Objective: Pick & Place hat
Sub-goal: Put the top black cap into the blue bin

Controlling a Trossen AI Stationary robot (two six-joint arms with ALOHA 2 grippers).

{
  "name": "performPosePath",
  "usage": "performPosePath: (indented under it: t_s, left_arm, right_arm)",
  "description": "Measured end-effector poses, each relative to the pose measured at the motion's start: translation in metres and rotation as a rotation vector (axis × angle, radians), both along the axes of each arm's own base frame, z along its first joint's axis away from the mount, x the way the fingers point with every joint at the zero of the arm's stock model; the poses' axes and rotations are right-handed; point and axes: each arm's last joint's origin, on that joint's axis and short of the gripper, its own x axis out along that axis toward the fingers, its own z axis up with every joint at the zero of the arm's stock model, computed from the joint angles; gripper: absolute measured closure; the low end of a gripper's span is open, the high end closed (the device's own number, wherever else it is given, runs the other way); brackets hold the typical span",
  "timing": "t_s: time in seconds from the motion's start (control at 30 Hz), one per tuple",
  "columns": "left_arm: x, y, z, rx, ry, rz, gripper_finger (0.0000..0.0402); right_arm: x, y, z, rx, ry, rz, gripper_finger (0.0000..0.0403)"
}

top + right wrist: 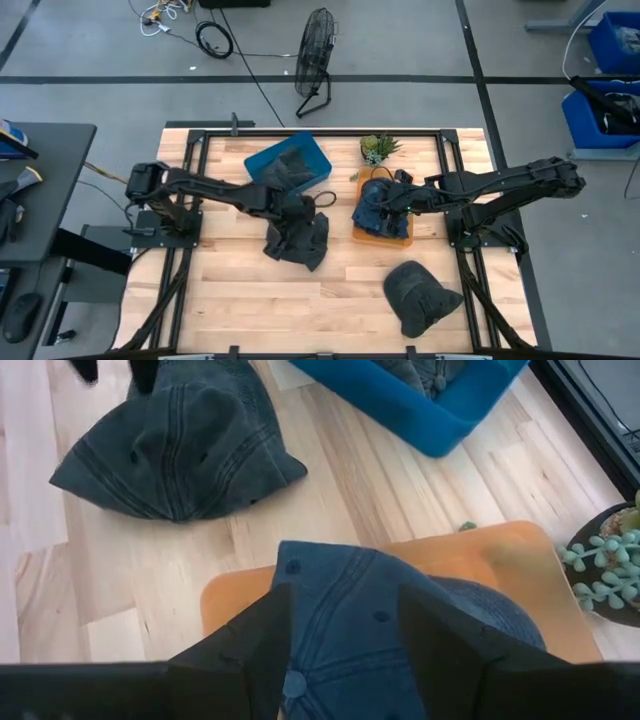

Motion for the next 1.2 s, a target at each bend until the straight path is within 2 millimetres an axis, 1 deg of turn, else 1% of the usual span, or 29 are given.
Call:
performPosePath:
  t_s: [0.13, 0.27, 0.33, 0.4, 0.47, 0.53, 0.6, 0.73, 0.8, 0.9, 1.03, 1.2]
  left_arm:
    - [0.008, -0.01, -0.015, 0.007, 0.01, -0.043, 0.0179]
    - [0.014, -0.013, -0.035, 0.033, 0.056, -0.047, 0.018]
    - [0.015, -0.011, -0.045, 0.101, 0.084, -0.04, 0.0186]
    - [0.017, -0.009, -0.049, 0.201, 0.088, -0.027, 0.0197]
    - [0.018, -0.006, -0.051, 0.287, 0.078, -0.036, 0.0216]
    - [0.018, -0.005, -0.052, 0.336, 0.08, -0.049, 0.0247]
    - [0.018, -0.004, -0.052, 0.349, 0.078, -0.074, 0.0285]
    - [0.017, -0.003, -0.049, 0.365, 0.071, -0.106, 0.0376]
    - [0.016, -0.002, -0.042, 0.375, 0.052, -0.095, 0.0388]
    - [0.008, 0.0, -0.019, 0.409, -0.001, -0.056, 0.0385]
    - [-0.009, 0.004, 0.021, 0.469, -0.087, 0.007, 0.0383]
    - [-0.038, 0.014, 0.076, 0.545, -0.263, 0.126, 0.0385]
  right_arm:
    - [0.0, 0.0, 0.0, 0.022, -0.008, -0.026, 0.0215]
    - [0.0, 0.0, 0.0, 0.039, -0.014, -0.048, 0.0215]
    - [0.0, 0.0, 0.0, 0.047, -0.017, -0.057, 0.0215]
    - [0.0, 0.0, 0.0, 0.049, -0.019, -0.059, 0.0215]
    - [0.0, 0.0, 0.0, 0.048, -0.016, -0.059, 0.0215]
    - [0.0, 0.0, 0.0, 0.049, -0.016, -0.059, 0.0215]
    - [0.0, 0.0, 0.0, 0.047, -0.017, -0.057, 0.0215]
    - [0.0, 0.0, 0.0, 0.046, -0.015, -0.057, 0.0215]
    - [0.0, 0.0, 0.0, 0.046, -0.015, -0.057, 0.0215]
    - [0.0, 0.0, 0.0, 0.046, -0.015, -0.057, 0.0215]
    - [0.0, 0.0, 0.0, 0.046, -0.013, -0.057, 0.0215]
    - [-0.001, 0.0, -0.001, 0.042, -0.005, -0.054, 0.0215]
